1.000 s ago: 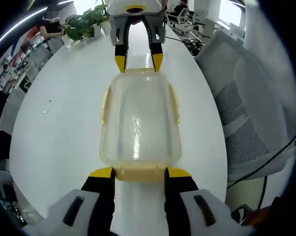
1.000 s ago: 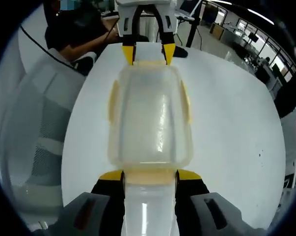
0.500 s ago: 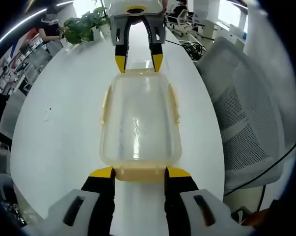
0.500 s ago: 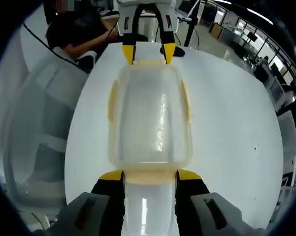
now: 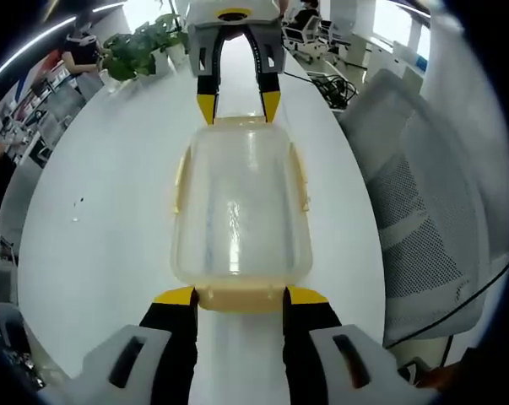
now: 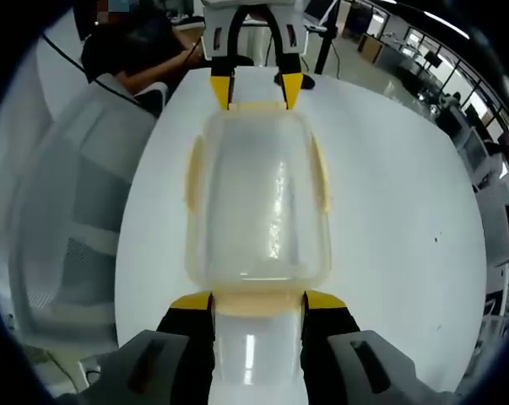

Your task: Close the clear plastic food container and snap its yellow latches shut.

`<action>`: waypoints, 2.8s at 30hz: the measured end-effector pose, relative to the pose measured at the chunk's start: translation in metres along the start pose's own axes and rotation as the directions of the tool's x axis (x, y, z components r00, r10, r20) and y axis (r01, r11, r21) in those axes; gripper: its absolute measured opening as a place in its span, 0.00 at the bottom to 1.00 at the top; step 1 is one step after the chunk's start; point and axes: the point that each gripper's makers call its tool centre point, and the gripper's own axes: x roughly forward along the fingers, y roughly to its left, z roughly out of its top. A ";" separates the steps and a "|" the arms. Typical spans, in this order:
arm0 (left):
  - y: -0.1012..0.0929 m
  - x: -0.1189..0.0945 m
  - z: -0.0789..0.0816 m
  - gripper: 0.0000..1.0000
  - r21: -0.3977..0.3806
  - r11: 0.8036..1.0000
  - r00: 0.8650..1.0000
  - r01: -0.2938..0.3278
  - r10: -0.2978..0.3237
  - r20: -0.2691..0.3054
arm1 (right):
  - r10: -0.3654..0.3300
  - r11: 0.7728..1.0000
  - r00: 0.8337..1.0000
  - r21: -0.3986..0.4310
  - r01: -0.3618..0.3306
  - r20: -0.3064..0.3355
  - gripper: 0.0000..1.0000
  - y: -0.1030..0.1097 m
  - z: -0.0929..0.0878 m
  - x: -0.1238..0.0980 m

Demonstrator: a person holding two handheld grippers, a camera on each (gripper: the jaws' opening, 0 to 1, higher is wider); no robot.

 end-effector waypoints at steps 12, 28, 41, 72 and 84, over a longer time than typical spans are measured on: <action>0.002 0.010 0.018 0.38 0.001 1.000 1.000 0.004 -0.004 0.009 | -0.001 1.000 1.000 0.002 0.001 -0.010 0.38 0.001 -0.022 -0.008; 0.003 0.026 0.050 0.38 0.005 1.000 1.000 0.016 -0.016 0.020 | -0.003 1.000 1.000 0.011 0.003 -0.019 0.38 0.002 -0.055 -0.018; 0.006 0.040 0.078 0.38 0.012 1.000 0.999 0.017 -0.017 0.027 | -0.009 1.000 0.999 0.020 0.010 -0.035 0.38 0.002 -0.084 -0.030; 0.006 0.067 0.114 0.38 -0.006 0.999 0.998 0.039 -0.039 0.047 | 0.011 1.000 0.998 0.030 -0.009 -0.062 0.38 0.000 -0.128 -0.039; 0.007 0.079 0.116 0.38 -0.015 0.998 0.997 0.056 -0.055 0.048 | 0.035 0.999 0.997 0.041 -0.033 -0.069 0.38 0.000 -0.139 -0.030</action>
